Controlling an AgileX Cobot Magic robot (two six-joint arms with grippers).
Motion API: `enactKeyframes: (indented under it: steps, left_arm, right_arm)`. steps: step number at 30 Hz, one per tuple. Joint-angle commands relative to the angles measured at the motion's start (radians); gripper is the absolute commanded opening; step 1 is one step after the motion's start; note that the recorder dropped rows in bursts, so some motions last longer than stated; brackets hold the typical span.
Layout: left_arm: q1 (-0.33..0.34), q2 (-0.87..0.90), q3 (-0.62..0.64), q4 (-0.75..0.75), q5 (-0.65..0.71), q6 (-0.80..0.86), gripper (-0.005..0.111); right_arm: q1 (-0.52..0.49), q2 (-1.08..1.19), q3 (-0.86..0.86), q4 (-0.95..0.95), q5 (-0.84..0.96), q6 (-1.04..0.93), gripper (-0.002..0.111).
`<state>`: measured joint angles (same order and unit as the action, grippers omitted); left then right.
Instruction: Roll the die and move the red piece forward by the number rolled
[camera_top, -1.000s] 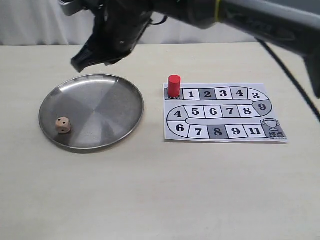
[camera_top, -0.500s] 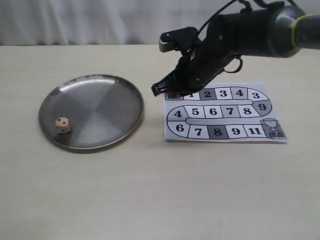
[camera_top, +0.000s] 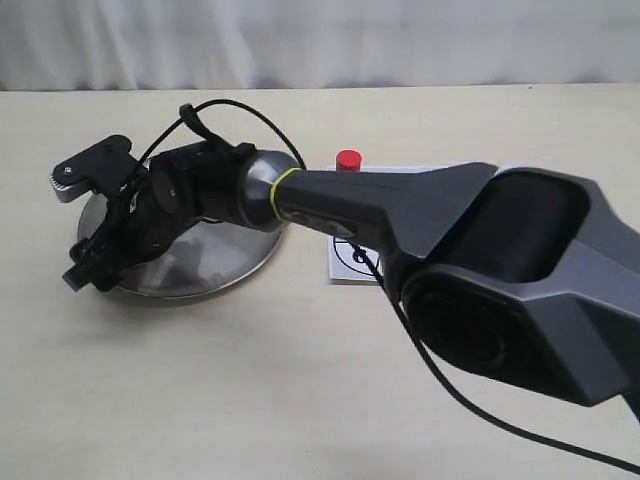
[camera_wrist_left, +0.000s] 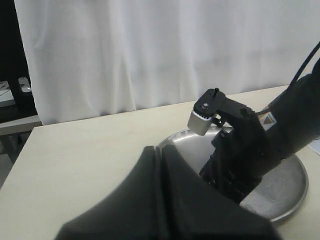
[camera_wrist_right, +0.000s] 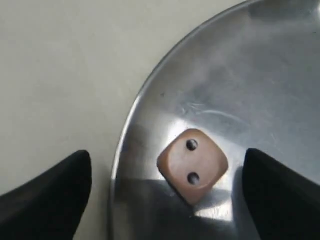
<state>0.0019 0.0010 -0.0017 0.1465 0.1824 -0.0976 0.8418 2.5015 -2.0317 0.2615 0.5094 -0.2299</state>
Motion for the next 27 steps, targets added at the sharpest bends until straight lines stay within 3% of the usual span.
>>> enactKeyframes:
  steps: [1, 3, 9, 15, 21, 27]
  left_arm:
    - [-0.002, -0.001, 0.002, -0.002, -0.009, -0.001, 0.000]
    - [-0.002, -0.001, 0.002, -0.002, -0.009, -0.001, 0.000]
    - [-0.002, -0.001, 0.002, -0.002, -0.009, -0.001, 0.000]
    - [-0.002, -0.001, 0.002, -0.002, -0.009, -0.001, 0.000]
    - [-0.002, -0.001, 0.002, -0.002, -0.009, -0.001, 0.000]
    - [-0.002, -0.001, 0.002, -0.002, -0.009, -0.001, 0.000]
  right_arm:
    - [-0.020, 0.043, -0.054, -0.023, 0.021, -0.018, 0.075]
    - [-0.030, 0.045, -0.054, -0.008, 0.032, -0.018, 0.066]
    - [-0.039, -0.024, -0.060, -0.008, 0.126, -0.018, 0.005]
    - [-0.039, -0.178, -0.060, -0.028, 0.238, -0.016, 0.004]
    - [-0.064, -0.335, -0.058, -0.284, 0.430, 0.112, 0.004]
    - [-0.216, -0.454, 0.038, -0.307, 0.525, 0.161, 0.004]
